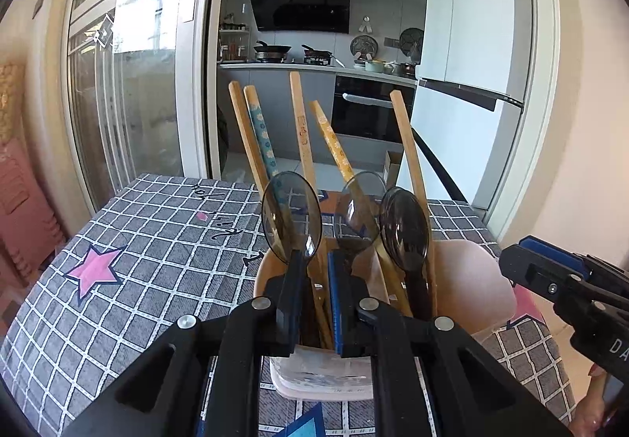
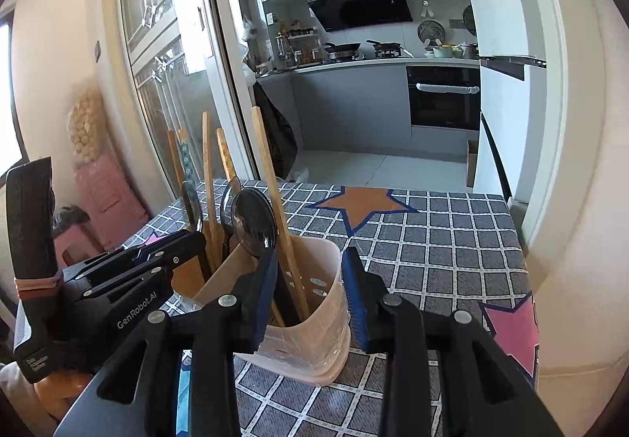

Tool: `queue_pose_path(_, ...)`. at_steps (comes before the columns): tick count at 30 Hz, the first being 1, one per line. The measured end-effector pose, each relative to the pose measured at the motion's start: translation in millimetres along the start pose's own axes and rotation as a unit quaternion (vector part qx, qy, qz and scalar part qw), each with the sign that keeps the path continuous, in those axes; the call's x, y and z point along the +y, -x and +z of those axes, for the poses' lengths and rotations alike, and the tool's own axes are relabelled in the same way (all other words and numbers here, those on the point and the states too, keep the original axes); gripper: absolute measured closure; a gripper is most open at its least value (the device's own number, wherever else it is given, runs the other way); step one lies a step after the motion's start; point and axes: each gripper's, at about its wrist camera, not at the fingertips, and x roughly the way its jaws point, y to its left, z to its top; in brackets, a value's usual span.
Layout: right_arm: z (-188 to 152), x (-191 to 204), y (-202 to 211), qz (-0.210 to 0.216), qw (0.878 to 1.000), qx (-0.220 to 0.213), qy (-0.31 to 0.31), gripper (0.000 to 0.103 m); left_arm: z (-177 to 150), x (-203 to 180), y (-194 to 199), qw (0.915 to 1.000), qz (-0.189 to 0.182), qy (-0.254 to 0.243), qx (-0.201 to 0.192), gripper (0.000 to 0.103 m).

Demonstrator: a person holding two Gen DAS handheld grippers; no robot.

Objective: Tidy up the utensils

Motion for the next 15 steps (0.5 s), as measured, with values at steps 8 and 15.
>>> queue_pose_path(8,0,-6,2,-0.002,1.0,0.006,-0.015,0.063,3,1,8,1.0,0.005,-0.006,-0.005,0.061)
queue_pose_path(15,-1,-6,5,-0.005,1.0,0.014,-0.018,0.062,4,1,32,0.998,0.031,-0.007,-0.054,0.0)
